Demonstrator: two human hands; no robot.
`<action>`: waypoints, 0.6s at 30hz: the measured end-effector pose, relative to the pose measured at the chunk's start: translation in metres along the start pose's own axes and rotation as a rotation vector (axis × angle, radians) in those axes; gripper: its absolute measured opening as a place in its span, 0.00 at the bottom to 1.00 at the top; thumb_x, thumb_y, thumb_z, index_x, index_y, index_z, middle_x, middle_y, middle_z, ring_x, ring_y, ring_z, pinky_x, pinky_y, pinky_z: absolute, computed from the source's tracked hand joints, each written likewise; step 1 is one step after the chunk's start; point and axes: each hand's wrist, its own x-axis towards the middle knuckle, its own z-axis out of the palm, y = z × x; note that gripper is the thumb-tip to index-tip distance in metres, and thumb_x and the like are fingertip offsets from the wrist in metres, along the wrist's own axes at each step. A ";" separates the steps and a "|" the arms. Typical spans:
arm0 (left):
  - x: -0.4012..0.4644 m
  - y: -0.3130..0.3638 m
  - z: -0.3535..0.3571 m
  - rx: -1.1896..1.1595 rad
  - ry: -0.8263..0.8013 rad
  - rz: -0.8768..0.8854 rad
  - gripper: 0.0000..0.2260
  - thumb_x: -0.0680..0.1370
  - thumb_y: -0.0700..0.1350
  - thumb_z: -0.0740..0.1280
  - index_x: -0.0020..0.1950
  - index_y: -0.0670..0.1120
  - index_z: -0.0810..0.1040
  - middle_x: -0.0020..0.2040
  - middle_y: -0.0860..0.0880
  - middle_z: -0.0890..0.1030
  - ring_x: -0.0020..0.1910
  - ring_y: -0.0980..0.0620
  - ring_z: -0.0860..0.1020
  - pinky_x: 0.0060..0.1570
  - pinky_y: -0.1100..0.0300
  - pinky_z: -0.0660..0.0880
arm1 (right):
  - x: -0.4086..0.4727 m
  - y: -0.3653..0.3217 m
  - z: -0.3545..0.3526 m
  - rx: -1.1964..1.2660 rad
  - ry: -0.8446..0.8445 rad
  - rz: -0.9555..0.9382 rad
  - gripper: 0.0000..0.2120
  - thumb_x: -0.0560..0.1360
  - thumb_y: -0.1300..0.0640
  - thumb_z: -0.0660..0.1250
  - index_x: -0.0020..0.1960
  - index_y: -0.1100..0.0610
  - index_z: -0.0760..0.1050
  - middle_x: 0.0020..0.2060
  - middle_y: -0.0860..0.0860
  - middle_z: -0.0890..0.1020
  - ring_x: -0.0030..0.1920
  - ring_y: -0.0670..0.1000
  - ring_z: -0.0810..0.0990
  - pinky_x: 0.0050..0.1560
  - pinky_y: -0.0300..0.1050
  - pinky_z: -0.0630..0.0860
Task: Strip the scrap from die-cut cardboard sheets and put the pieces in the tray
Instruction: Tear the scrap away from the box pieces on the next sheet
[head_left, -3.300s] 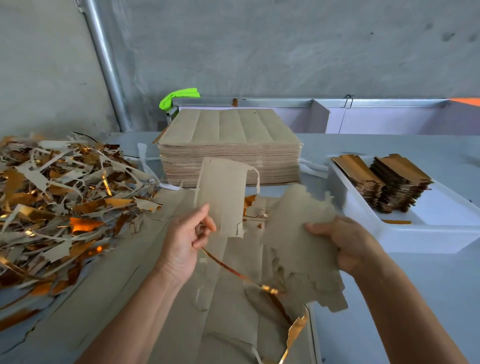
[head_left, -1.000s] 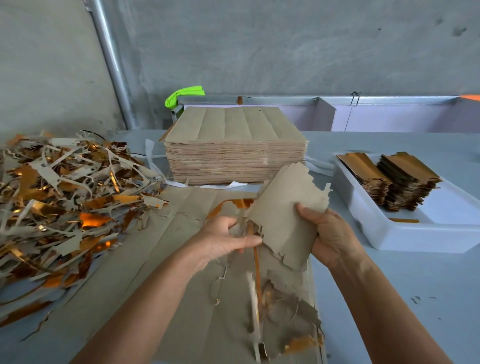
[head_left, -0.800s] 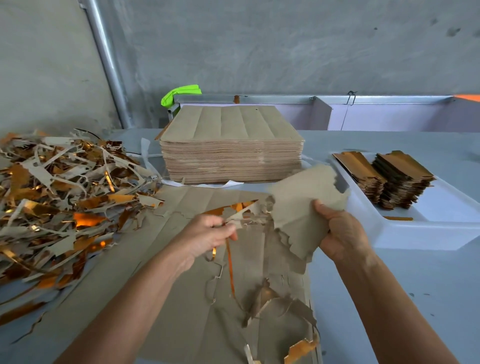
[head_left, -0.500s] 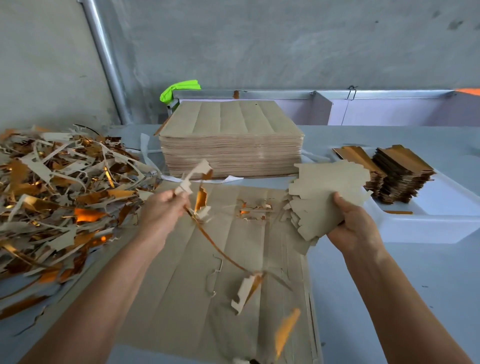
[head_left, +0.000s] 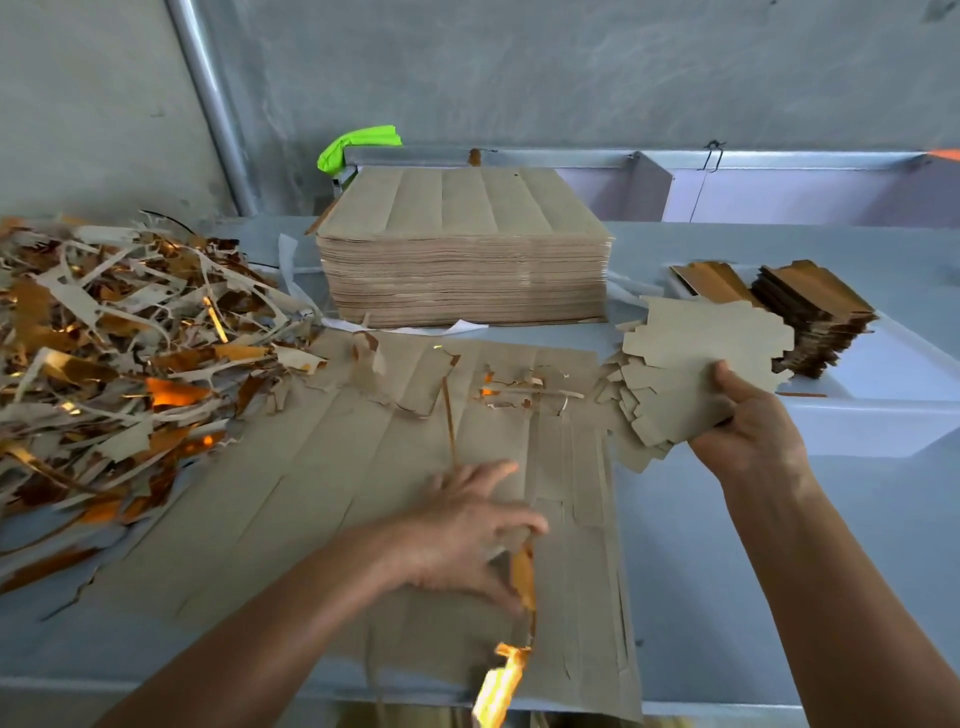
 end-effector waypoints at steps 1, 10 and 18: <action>0.003 -0.005 -0.002 -0.041 0.094 0.032 0.17 0.71 0.50 0.73 0.59 0.56 0.77 0.75 0.47 0.58 0.72 0.49 0.58 0.69 0.59 0.55 | 0.000 -0.002 -0.003 0.007 0.000 -0.001 0.17 0.78 0.63 0.63 0.66 0.56 0.72 0.58 0.52 0.80 0.57 0.52 0.80 0.59 0.55 0.75; 0.059 -0.053 -0.070 -0.037 0.902 -0.558 0.10 0.77 0.32 0.61 0.57 0.40 0.71 0.55 0.40 0.75 0.50 0.40 0.76 0.42 0.52 0.70 | -0.001 -0.006 -0.012 0.024 -0.030 0.001 0.06 0.79 0.61 0.62 0.52 0.57 0.76 0.48 0.51 0.84 0.54 0.51 0.81 0.59 0.54 0.75; 0.135 -0.030 -0.039 0.136 0.209 -0.245 0.30 0.77 0.57 0.64 0.75 0.62 0.54 0.78 0.47 0.50 0.74 0.39 0.51 0.70 0.43 0.57 | 0.005 0.014 -0.015 -0.044 -0.066 0.044 0.11 0.79 0.61 0.61 0.59 0.57 0.75 0.56 0.51 0.81 0.56 0.49 0.80 0.60 0.53 0.74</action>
